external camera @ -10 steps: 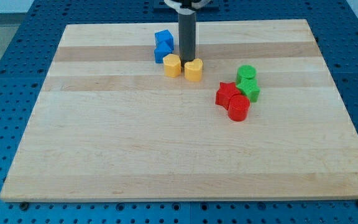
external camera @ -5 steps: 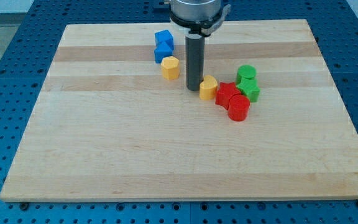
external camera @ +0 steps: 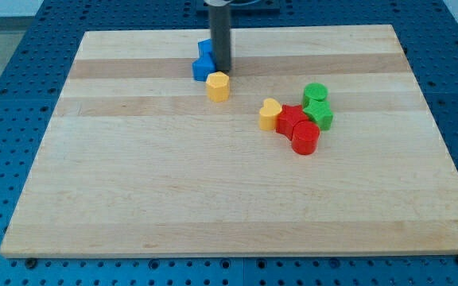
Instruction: Add the yellow blocks into the group of blocks
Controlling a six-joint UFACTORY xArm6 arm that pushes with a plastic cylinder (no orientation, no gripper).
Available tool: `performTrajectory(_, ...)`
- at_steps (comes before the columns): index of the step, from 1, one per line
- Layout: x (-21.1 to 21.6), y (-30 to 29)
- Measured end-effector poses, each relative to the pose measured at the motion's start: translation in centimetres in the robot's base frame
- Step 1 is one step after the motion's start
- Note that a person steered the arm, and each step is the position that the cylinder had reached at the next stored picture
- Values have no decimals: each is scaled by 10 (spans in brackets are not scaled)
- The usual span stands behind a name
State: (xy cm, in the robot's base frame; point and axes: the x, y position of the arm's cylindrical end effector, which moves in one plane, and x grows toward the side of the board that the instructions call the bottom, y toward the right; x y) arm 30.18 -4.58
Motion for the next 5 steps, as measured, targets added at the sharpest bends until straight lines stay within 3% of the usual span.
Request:
performTrajectory(1,0,-30)
performTrajectory(3,20,-32)
performTrajectory(5,27,33)
